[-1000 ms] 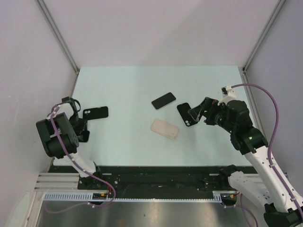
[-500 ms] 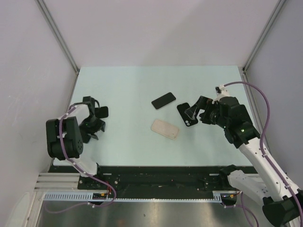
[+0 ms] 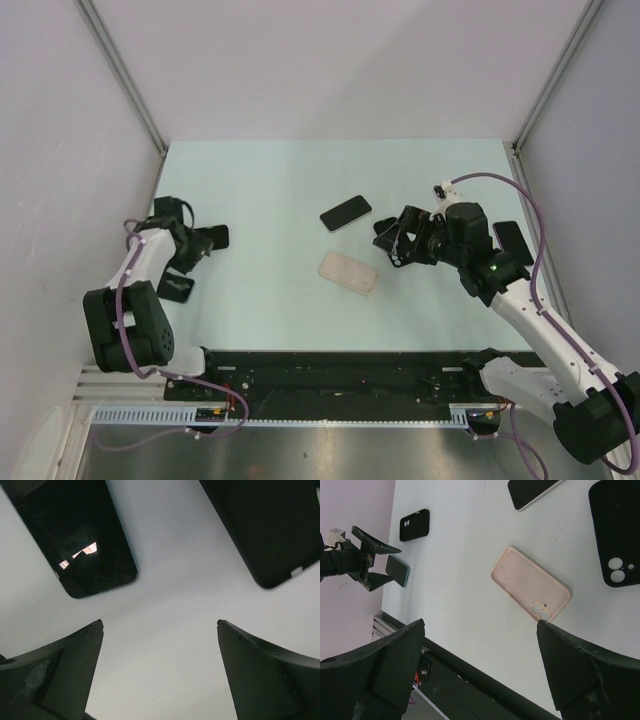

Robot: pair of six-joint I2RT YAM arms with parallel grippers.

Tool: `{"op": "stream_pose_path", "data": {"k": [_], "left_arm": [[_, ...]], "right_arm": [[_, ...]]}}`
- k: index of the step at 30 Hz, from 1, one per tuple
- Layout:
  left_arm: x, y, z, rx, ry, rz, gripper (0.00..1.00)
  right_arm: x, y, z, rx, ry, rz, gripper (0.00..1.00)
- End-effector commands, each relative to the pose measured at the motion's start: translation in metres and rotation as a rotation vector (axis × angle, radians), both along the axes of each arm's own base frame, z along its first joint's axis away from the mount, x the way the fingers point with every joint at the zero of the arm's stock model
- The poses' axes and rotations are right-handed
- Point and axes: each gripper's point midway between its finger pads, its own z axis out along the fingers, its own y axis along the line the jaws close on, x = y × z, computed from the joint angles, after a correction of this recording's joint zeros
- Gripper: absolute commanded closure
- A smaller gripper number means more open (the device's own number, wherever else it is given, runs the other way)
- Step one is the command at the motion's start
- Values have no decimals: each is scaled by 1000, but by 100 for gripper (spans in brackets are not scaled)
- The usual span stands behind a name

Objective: Put the phone into the phone case

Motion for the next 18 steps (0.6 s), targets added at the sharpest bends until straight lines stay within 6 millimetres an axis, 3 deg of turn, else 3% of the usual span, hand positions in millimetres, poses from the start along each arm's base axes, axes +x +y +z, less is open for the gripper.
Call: {"op": "stream_pose_path", "data": {"k": [1, 4, 9, 18], "left_arm": [[1, 42, 0, 38, -14, 111, 0], [-11, 58, -12, 5, 21, 195, 2], [-8, 70, -29, -63, -12, 238, 3], [-9, 73, -42, -71, 36, 251, 5]], "right_arm": [[5, 6, 22, 53, -76, 10, 2], [5, 4, 23, 45, -82, 8, 2], [2, 1, 23, 37, -85, 6, 2], [3, -4, 26, 15, -117, 6, 2]]}}
